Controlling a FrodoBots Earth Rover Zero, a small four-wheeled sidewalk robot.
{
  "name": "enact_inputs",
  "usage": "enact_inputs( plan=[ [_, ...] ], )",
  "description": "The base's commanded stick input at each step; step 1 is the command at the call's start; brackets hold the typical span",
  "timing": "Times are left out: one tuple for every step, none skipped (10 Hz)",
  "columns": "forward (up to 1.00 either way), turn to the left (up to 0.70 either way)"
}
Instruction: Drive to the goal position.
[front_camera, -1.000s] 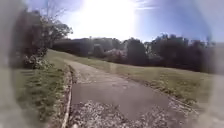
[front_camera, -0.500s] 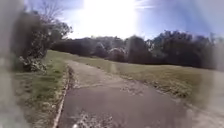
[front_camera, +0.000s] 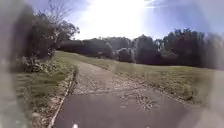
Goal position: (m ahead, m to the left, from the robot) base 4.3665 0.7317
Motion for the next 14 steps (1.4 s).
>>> enact_inputs(
  plan=[
    [0.7, 0.0],
    [0.7, 0.0],
    [0.7, 0.0],
    [0.7, 0.0],
    [0.7, 0.0],
    [0.7, 0.0],
    [0.7, 0.0],
    [0.7, 0.0],
    [0.7, 0.0],
    [0.7, 0.0],
    [0.7, 0.0],
    [0.7, 0.0],
    [0.7, 0.0],
    [0.7, 0.0]
  ],
)
